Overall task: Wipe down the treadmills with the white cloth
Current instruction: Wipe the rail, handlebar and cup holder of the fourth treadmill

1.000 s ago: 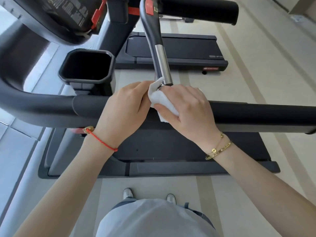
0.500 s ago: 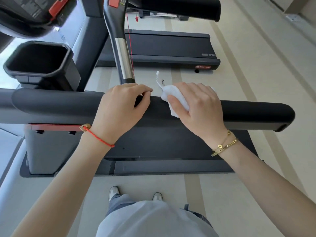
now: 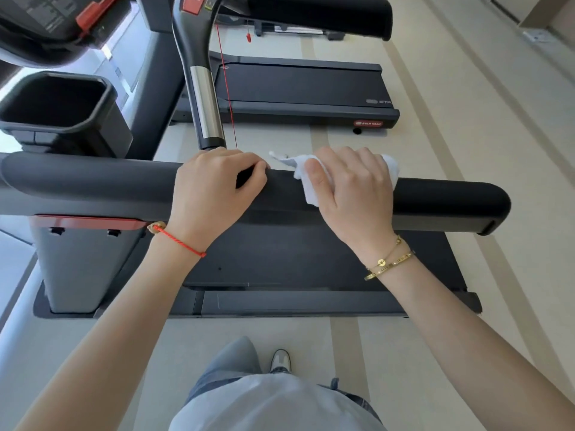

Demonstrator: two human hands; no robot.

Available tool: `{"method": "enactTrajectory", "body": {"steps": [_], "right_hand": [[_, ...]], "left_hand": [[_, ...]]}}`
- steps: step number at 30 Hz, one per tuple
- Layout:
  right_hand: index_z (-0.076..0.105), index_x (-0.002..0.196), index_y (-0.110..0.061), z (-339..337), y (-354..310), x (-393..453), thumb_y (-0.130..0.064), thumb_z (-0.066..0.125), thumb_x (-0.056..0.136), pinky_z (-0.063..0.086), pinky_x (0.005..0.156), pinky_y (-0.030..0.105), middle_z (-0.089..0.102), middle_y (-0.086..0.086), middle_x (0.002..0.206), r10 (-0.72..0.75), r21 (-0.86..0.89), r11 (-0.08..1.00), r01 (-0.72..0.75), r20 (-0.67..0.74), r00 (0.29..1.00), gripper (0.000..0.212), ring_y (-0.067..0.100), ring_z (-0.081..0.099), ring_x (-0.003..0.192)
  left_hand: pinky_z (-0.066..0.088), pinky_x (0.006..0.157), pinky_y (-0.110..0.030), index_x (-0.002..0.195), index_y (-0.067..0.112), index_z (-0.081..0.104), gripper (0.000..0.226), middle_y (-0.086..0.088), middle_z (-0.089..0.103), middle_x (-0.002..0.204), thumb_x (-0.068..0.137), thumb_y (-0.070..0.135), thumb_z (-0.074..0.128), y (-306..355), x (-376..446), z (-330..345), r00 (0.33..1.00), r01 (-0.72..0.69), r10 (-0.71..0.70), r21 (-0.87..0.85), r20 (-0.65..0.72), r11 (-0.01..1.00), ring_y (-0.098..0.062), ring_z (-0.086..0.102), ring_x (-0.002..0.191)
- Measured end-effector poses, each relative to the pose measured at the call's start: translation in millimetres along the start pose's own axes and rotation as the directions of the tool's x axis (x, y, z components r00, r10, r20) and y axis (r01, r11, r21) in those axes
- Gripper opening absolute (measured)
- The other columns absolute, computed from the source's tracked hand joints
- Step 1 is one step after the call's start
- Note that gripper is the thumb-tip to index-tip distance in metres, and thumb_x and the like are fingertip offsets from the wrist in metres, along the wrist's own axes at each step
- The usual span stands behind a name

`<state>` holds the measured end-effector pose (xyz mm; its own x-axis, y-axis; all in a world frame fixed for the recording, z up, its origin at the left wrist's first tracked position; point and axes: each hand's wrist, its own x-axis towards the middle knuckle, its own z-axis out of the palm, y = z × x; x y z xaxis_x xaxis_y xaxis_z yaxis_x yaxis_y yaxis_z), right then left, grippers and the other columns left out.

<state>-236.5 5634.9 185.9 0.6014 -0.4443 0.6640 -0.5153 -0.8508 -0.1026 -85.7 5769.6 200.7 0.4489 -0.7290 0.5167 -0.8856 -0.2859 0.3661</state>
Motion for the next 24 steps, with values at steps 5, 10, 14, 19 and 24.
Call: {"method": "enactTrajectory", "body": {"steps": [5,10,14,19,24], "right_hand": [[0.066,0.104,-0.020,-5.7,1.7,-3.2,-0.048,0.028,0.103,0.039,0.076,0.037,0.066,0.001,0.101,-0.095,0.057,0.994,0.092,0.051,0.994,0.047,0.027,0.053,0.083],[0.065,0.097,-0.021,-15.9,35.1,-5.3,-0.047,0.035,0.101,0.034,0.073,0.033,0.065,-0.001,0.087,-0.006,0.018,1.000,0.005,0.045,0.999,0.040,0.024,0.052,0.078],[0.064,0.090,-0.018,-8.9,23.6,-3.4,-0.044,0.037,0.100,0.035,0.069,0.035,0.062,0.001,0.079,0.082,-0.053,0.995,-0.081,0.014,0.997,0.038,0.023,0.048,0.074],[0.069,0.100,-0.018,9.1,-22.2,-1.4,-0.047,0.041,0.100,0.037,0.072,0.036,0.066,0.003,0.093,0.023,-0.022,0.999,-0.025,-0.055,0.998,0.040,0.027,0.053,0.079],[0.069,0.098,-0.016,10.3,-13.4,-1.9,-0.047,0.045,0.100,0.040,0.070,0.037,0.064,0.004,0.087,-0.026,-0.015,1.000,0.025,-0.095,0.995,0.040,0.028,0.053,0.076]], "left_hand": [[0.048,0.057,-0.037,0.088,0.024,0.076,0.034,0.005,0.070,0.073,0.098,0.034,0.046,-1.3,0.9,1.2,1.000,-0.005,0.005,0.031,-0.018,1.000,-0.021,0.062,0.071],[0.032,0.051,-0.022,0.086,0.024,0.077,0.029,0.007,0.069,0.071,0.098,0.030,0.051,-2.6,2.0,-1.6,0.999,-0.035,0.035,0.030,-0.009,0.999,-0.018,0.061,0.066],[0.044,0.057,-0.029,0.087,0.024,0.075,0.030,0.007,0.070,0.074,0.099,0.031,0.048,-2.4,3.3,-2.0,0.999,-0.034,0.033,0.021,0.022,0.999,-0.020,0.063,0.069],[0.039,0.056,-0.028,0.091,0.024,0.074,0.029,0.005,0.070,0.076,0.099,0.031,0.047,-4.0,3.6,-1.9,0.998,-0.042,0.040,0.034,0.043,0.999,-0.022,0.063,0.070],[0.041,0.053,-0.032,0.086,0.017,0.069,0.033,0.003,0.066,0.074,0.101,0.029,0.042,-3.9,6.3,0.1,0.993,-0.065,0.063,0.025,0.101,0.998,-0.022,0.058,0.068]]}}
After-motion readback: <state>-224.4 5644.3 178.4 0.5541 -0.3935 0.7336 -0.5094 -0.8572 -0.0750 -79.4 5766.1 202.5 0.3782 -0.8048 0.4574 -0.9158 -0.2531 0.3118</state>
